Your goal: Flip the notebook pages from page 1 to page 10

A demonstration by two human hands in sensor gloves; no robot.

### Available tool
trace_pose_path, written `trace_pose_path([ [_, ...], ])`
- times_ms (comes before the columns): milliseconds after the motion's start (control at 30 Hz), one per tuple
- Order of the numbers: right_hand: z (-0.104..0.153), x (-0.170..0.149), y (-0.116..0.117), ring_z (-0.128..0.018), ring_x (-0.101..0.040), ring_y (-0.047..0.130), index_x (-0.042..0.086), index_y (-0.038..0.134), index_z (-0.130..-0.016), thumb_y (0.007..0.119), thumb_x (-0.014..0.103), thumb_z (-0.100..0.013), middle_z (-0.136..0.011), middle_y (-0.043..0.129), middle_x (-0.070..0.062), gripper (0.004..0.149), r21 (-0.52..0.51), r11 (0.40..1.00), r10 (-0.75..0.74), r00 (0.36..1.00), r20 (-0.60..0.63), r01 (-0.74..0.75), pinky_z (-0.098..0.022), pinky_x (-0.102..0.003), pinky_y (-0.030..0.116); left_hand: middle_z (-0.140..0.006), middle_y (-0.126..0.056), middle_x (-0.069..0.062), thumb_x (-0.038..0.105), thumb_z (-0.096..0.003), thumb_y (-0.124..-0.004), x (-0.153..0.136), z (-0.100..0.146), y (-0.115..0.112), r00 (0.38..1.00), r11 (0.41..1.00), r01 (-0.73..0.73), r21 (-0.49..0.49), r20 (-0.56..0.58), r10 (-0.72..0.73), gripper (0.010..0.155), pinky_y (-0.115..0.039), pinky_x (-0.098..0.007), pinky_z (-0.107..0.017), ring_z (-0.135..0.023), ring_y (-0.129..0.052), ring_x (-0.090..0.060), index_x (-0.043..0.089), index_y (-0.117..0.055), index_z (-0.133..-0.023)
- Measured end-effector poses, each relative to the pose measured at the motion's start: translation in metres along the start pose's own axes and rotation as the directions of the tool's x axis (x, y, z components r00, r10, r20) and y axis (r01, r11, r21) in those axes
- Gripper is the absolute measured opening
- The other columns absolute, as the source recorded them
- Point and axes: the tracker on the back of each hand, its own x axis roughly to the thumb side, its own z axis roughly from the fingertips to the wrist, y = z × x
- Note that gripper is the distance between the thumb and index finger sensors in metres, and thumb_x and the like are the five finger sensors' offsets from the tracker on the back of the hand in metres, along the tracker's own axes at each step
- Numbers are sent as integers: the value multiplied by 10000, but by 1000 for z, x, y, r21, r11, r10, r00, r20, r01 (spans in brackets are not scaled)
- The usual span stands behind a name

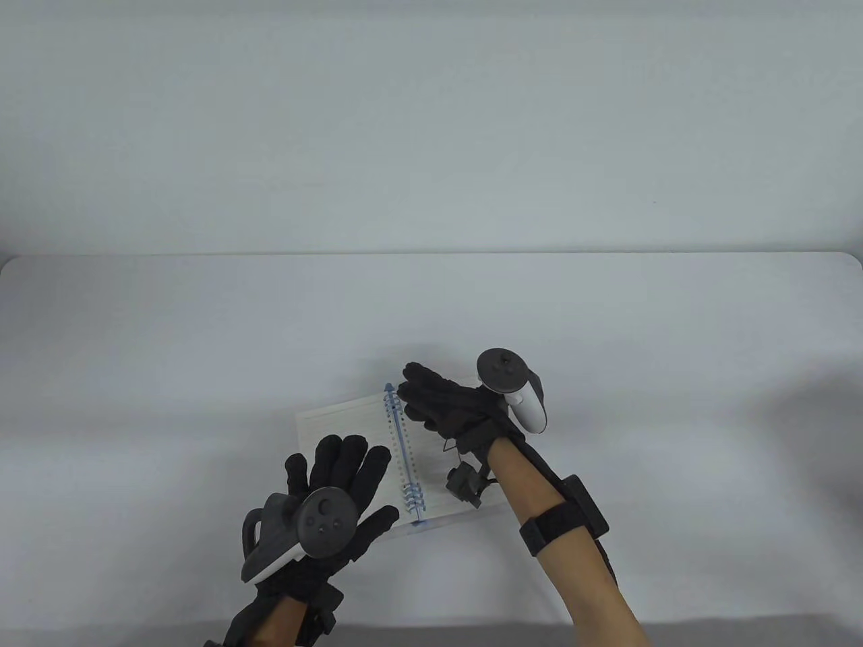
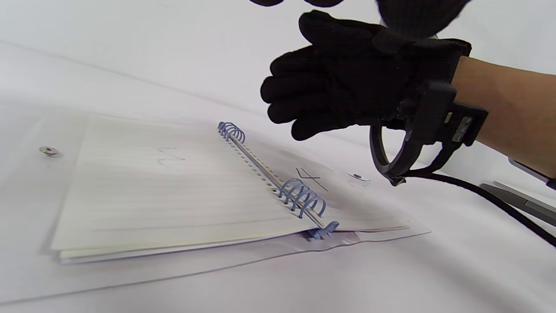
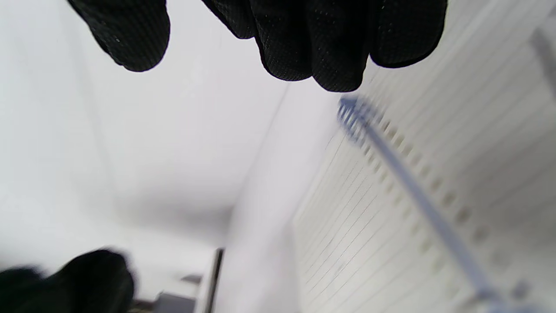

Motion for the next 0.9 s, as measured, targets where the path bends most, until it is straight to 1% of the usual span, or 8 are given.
trace_pose_path([
  [167, 3, -12, -17, -969, -455, 582, 80, 403, -1144, 737, 516, -581, -1118, 611, -161, 787, -110, 973, 199, 978, -66, -205, -645, -602, 567, -1321, -152, 11, 659, -581, -528, 1, 0, -1, 1000, 1000, 3, -11, -2, -3, 774, -25, -592, -803, -1225, -94, -328, 417, -158, -1216],
  [233, 3, -19, -19, -1011, -443, 479, 98, 399, -1147, 754, 499, -573, -1132, 590, -150, 784, -131, 932, 325, 938, -118, -339, -670, -616, 509, -1321, -154, 9, 659, -581, -528, 1, 0, -1, 1000, 1000, 4, -14, -2, -4, 773, -26, -592, -803, -1225, -96, -327, 418, -159, -1216],
  [267, 3, -22, -20, -1023, -435, 445, 105, 394, -1148, 758, 494, -571, -1140, 576, -145, 785, -129, 898, 403, 904, -142, -421, -678, -622, 484, -1322, -152, 10, 660, -582, -527, 1, 0, -1, 1000, 1000, 4, -16, -2, -4, 774, -25, -593, -803, -1226, -96, -326, 415, -158, -1217],
  [333, 2, -26, -19, -1044, -416, 378, 124, 383, -1151, 765, 488, -566, -1157, 543, -126, 788, -116, 848, 495, 850, -181, -518, -693, -629, 438, -1321, -153, 7, 660, -582, -527, 1, 0, -1, 1000, 1000, 2, -18, -3, -2, 774, -26, -593, -803, -1225, -95, -330, 415, -158, -1217],
  [467, 0, -36, -18, -1060, -385, 252, 154, 339, -1155, 775, 469, -567, -1188, 450, -102, 797, -35, 742, 643, 725, -248, -670, -704, -639, 358, -1322, -154, 7, 659, -582, -527, 1, -1, -1, 1000, 1000, -2, -20, -3, 2, 774, -28, -594, -803, -1226, -101, -330, 415, -160, -1217],
  [567, -1, -41, -17, -1060, -377, 220, 161, 320, -1154, 776, 462, -567, -1192, 431, -92, 802, 7, 692, 697, 666, -265, -722, -707, -641, 338, -1322, -158, 8, 660, -581, -527, 1, -1, -1, 1000, 1000, -6, -22, -2, 6, 773, -30, -594, -803, -1226, -103, -330, 415, -162, -1217],
  [733, -3, -44, -13, -1058, -366, 189, 167, 312, -1153, 779, 453, -572, -1196, 413, -81, 799, 72, 675, 720, 634, -282, -735, -708, -644, 316, -1322, -158, 4, 659, -582, -527, 1, -1, -1, 1000, 1000, -5, -23, -1, 5, 774, -30, -595, -803, -1225, -103, -334, 414, -161, -1218],
  [900, -3, -42, -10, -1062, -363, 215, 178, 335, -1151, 795, 437, -567, -1188, 447, -67, 787, 83, 644, 747, 602, -281, -761, -708, -645, 317, -1322, -155, 7, 659, -583, -527, 1, -1, -1, 1000, 1000, -6, -20, -1, 6, 774, -30, -595, -803, -1226, -103, -333, 413, -161, -1219],
])
